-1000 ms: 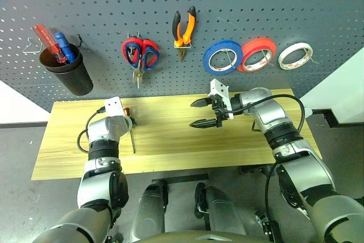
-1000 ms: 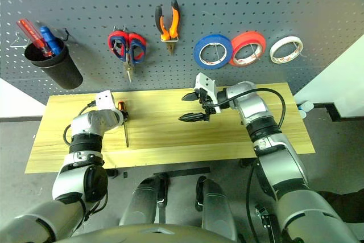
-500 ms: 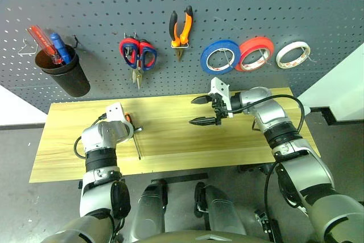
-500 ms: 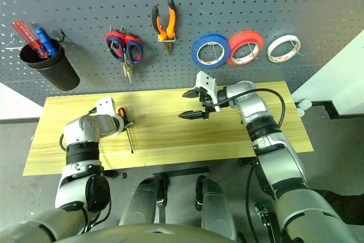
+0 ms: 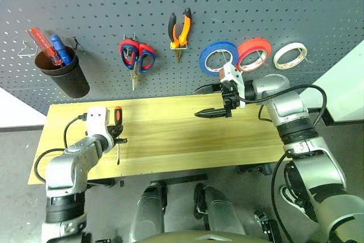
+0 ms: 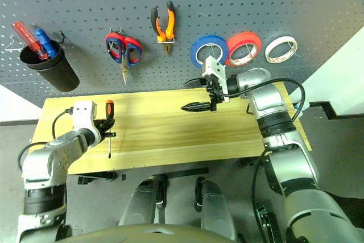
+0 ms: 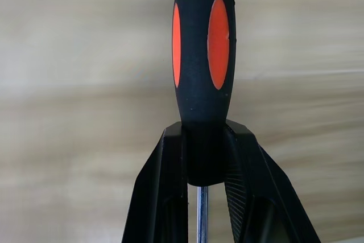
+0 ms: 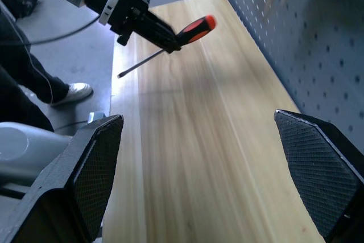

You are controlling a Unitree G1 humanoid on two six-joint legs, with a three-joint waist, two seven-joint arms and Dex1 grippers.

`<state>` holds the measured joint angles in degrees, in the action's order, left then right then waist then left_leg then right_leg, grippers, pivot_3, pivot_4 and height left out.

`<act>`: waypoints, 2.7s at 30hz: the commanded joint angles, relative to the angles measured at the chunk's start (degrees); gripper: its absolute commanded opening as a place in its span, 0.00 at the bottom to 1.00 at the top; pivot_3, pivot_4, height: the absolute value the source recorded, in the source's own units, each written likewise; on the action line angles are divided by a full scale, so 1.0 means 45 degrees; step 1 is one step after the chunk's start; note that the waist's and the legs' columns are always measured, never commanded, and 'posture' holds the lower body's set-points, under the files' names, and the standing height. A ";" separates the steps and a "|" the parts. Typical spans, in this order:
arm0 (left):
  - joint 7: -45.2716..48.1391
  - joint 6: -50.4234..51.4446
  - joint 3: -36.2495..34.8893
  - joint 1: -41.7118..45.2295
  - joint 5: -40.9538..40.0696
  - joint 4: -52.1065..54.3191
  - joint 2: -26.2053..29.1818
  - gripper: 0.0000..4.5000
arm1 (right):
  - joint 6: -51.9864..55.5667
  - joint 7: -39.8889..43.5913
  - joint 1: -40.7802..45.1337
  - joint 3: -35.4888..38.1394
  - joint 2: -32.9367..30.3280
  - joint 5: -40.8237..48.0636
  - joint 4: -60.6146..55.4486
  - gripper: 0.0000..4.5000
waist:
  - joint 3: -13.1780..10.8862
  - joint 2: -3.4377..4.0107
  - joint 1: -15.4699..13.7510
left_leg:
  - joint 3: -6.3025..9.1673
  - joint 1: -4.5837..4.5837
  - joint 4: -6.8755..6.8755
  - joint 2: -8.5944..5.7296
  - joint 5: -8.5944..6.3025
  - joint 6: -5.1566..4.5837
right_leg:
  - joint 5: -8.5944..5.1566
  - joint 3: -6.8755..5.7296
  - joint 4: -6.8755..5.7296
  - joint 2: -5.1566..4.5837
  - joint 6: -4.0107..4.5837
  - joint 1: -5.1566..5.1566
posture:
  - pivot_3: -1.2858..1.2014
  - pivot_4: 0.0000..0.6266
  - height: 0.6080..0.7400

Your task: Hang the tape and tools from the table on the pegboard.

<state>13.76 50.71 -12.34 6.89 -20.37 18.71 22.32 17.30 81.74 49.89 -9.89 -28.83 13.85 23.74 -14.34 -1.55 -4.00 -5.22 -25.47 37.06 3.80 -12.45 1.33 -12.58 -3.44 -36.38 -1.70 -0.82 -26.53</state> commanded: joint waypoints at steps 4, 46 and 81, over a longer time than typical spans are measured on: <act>0.1197 -0.3617 -0.0103 -0.1020 -0.0282 0.1671 -0.0702 0.11 | 0.1851 0.0096 0.0661 0.1147 -0.0479 0.1760 -0.2145 1.00 | 0.0361 -0.0012 -0.0055 | -0.0016 -0.0009 -0.0001 -0.0003 -0.0016 -0.0031 | 0.0007 -0.0006 0.0045 0.0013 -0.0011 0.0014 | 0.61 0.11 1.00; 0.1145 -0.8232 -0.2943 0.5669 -0.1189 -0.1857 0.2569 0.11 | 0.3900 -0.1404 0.2459 0.2704 -0.0491 0.4598 -0.2360 1.00 | 0.1456 -0.0013 -0.0658 | -0.0096 0.0049 0.0066 0.0014 0.0050 -0.0074 | 0.0133 0.0006 0.0019 0.0129 0.0011 0.0069 | 0.62 0.06 1.00; 0.0766 -1.0477 -0.2567 0.5648 -0.0253 -0.6708 0.1754 0.62 | 0.3935 -0.1746 0.1831 0.2482 -0.0616 0.4428 -0.3152 1.00 | 0.1481 -0.0016 -0.0686 | -0.0109 0.0047 0.0194 0.0031 0.0057 -0.0085 | 0.0167 0.0016 -0.0093 0.0129 0.0018 0.0062 | 0.61 0.08 1.00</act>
<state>17.22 4.55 -23.46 31.20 -21.68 -13.72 29.64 35.20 74.07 57.74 0.32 -30.77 33.32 11.45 -7.67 -1.62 -7.09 -5.72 -25.25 38.00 3.94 -12.20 0.95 -11.83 -3.35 -36.88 -1.14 -0.74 -26.26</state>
